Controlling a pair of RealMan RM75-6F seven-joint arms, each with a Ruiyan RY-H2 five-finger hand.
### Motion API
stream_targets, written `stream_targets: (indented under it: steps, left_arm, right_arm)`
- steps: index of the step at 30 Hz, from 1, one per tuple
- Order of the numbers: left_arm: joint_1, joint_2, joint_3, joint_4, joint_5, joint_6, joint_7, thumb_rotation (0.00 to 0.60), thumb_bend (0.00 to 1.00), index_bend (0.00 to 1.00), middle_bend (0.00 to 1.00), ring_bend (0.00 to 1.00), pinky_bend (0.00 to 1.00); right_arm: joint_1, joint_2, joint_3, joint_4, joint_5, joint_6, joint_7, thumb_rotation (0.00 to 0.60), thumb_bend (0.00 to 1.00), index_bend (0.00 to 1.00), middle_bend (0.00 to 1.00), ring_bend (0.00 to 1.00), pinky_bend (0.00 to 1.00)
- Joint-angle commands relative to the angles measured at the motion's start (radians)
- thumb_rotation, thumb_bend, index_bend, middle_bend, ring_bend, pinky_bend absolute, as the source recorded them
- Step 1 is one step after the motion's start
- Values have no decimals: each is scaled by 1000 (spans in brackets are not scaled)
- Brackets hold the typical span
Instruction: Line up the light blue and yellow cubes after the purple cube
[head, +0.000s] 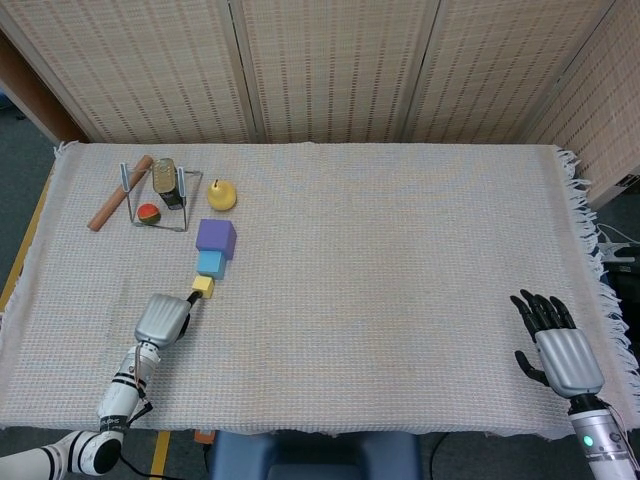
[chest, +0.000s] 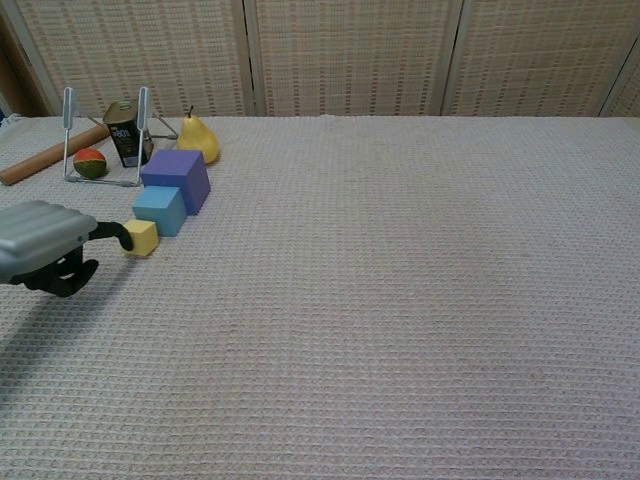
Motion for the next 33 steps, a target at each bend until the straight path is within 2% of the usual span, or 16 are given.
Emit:
stream_targets:
  steps: [1,33]
  left_arm:
    - [-3,-2,-4,5,-7,-7,-1,600,657,251,1000,1000,1000]
    - [-27,-38,-25,57,-44,-36,1,600,652,254,1000,1000,1000]
  right_arm:
    - [0,0,1,0,1,1,0,600,131,0,0,0,0]
    - [-2,5,1,-3,-1,5,5,600,132,0,0,0,0]
